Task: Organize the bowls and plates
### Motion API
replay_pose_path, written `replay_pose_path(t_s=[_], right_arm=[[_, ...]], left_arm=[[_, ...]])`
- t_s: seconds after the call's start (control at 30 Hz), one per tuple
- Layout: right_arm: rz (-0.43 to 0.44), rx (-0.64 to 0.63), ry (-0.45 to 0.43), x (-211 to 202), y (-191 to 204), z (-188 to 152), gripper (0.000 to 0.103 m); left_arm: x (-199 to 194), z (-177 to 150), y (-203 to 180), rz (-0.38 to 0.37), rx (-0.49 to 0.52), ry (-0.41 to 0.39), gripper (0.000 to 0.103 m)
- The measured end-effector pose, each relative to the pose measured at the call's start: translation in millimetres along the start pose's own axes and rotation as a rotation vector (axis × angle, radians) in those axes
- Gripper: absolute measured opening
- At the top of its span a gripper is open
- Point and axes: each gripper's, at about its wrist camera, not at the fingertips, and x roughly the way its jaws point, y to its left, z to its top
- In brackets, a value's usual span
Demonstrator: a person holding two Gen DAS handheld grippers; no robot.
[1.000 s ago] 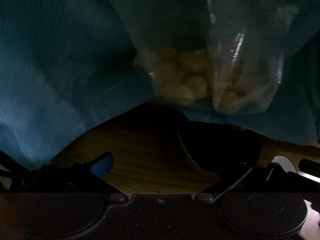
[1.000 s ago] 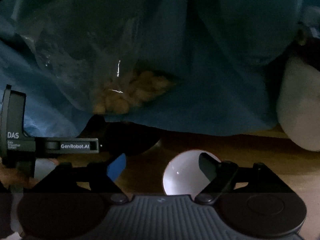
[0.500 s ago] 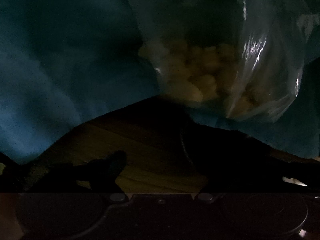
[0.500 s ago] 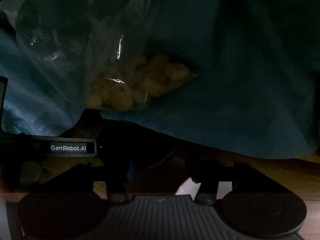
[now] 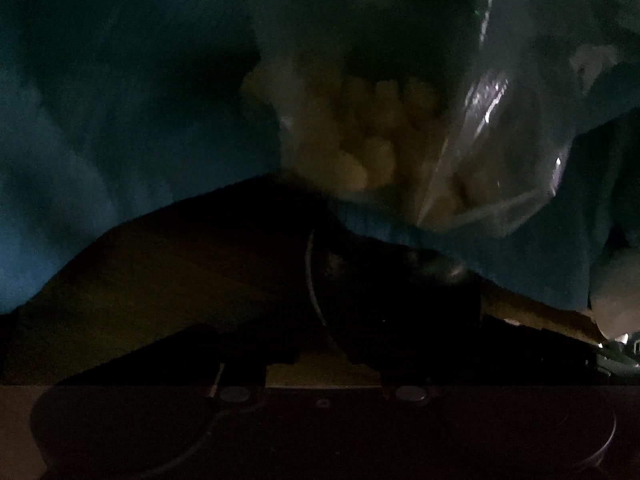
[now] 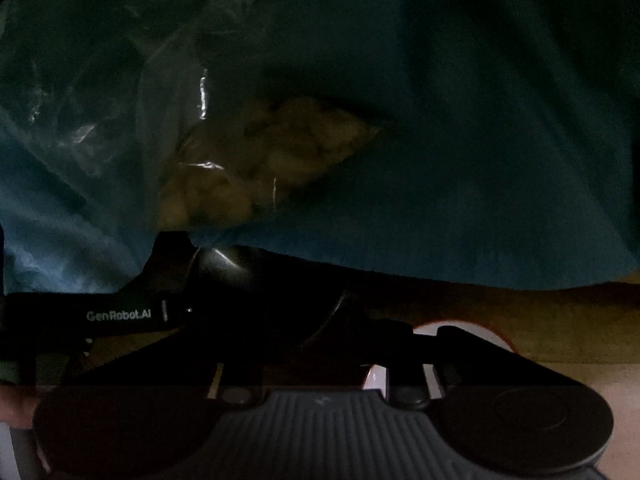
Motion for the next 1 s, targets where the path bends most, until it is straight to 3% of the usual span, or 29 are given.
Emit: replay_pose_path(t_s=[0.17,0.5,0.8,1.0], right_arm=[[0.007,0.013,0.024,-10.6,5.4,-10.8,0.026],[0.044,0.001,0.048,-51.8,26.3,-59.0,0.025],[0.09,-0.025,0.103,-100.7,35.0,-106.6,0.025],[0.087,-0.032,0.145,-120.3,31.3,-120.5,0.025]], left_arm=[[-16.9,-10.8,12.7,-0.012,0.021,0.03,0.022],[-53.9,-73.6,25.7,-0.04,0.058,0.139,0.023],[-89.0,-123.1,23.7,-0.103,0.237,0.245,0.024],[-90.7,-127.4,2.5,-0.144,0.348,0.299,0.025]])
